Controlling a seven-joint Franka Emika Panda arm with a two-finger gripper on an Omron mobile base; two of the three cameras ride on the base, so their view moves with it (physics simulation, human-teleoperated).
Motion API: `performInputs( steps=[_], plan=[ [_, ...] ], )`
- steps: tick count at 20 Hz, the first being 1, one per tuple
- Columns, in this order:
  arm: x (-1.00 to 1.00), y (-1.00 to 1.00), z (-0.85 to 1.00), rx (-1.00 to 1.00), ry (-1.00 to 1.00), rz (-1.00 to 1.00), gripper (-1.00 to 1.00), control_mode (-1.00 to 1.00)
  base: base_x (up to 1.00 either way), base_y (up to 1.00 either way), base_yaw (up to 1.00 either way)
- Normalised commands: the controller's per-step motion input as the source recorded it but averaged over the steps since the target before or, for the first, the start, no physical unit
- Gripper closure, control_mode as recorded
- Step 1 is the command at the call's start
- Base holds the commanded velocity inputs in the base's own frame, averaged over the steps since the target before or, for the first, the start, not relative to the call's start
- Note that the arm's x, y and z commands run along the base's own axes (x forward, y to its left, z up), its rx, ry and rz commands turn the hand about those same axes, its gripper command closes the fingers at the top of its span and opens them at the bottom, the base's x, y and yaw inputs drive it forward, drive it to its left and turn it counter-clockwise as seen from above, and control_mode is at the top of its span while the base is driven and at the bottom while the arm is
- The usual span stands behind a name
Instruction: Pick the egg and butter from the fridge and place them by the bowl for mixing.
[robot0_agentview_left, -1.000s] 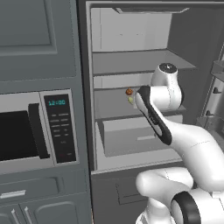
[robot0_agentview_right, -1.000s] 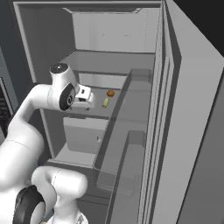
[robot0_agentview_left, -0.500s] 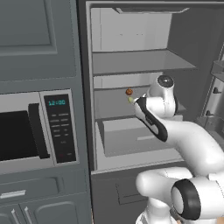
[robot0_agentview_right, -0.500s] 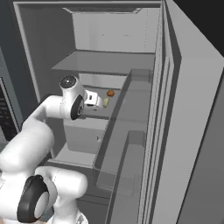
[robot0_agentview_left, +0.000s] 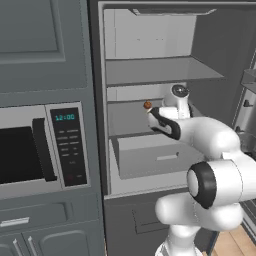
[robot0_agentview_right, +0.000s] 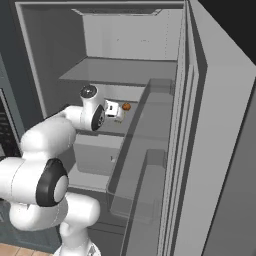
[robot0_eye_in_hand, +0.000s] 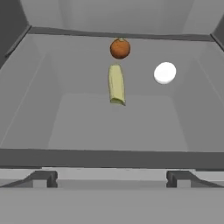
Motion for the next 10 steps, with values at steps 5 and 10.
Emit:
performInputs(
  steps=[5, 10],
  plan=[
    [0.79, -0.03, -0.26, 0.0, 0.05, -0.09, -1.0, -1.0, 0.0, 0.0, 0.0],
    [0.64, -0.07, -0.13, 0.0, 0.0, -0.03, -1.0, -1.0, 0.0, 0.0, 0.0]
  ],
)
